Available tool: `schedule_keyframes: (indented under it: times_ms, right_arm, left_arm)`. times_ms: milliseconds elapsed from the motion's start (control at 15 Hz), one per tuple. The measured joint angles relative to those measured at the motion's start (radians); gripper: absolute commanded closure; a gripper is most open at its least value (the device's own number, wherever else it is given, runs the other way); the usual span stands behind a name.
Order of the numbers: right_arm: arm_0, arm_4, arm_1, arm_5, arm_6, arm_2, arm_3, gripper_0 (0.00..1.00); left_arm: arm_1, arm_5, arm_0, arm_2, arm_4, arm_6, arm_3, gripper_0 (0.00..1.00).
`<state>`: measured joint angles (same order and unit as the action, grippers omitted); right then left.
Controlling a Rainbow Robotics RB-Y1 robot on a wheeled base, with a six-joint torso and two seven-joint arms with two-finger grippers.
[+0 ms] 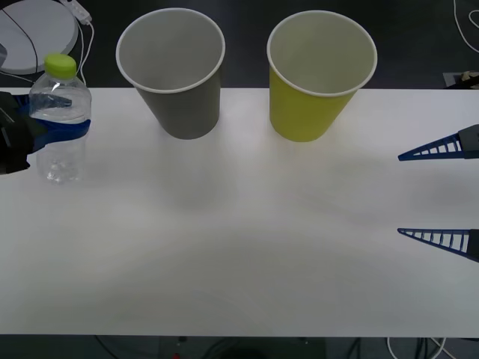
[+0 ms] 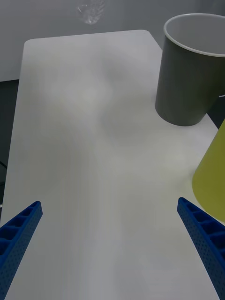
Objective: Put the can into the green bin and the plastic bottle into the gray bin
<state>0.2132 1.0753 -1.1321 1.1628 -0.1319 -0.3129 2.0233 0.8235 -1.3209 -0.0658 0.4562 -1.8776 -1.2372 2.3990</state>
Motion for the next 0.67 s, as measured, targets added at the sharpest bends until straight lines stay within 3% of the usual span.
schedule_keyframes:
  times_ms: [133, 400, 667]
  right_arm:
    - [0.0, 0.0, 0.0, 0.0, 0.0, 0.0, 0.0, 0.0]
    - [0.0, 0.0, 0.0, 0.0, 0.0, 0.0, 0.0, 0.0]
    - [0.0, 0.0, 0.0, 0.0, 0.0, 0.0, 0.0, 0.0]
  left_arm:
    - [0.087, 0.003, -0.039, -0.01, 0.028, -0.017, -0.039, 1.0]
    - [0.255, 0.044, -0.112, -0.044, 0.173, 0.041, -0.207, 1.0]
    - [0.405, 0.078, -0.237, -0.157, 0.247, 0.066, -0.343, 1.0]
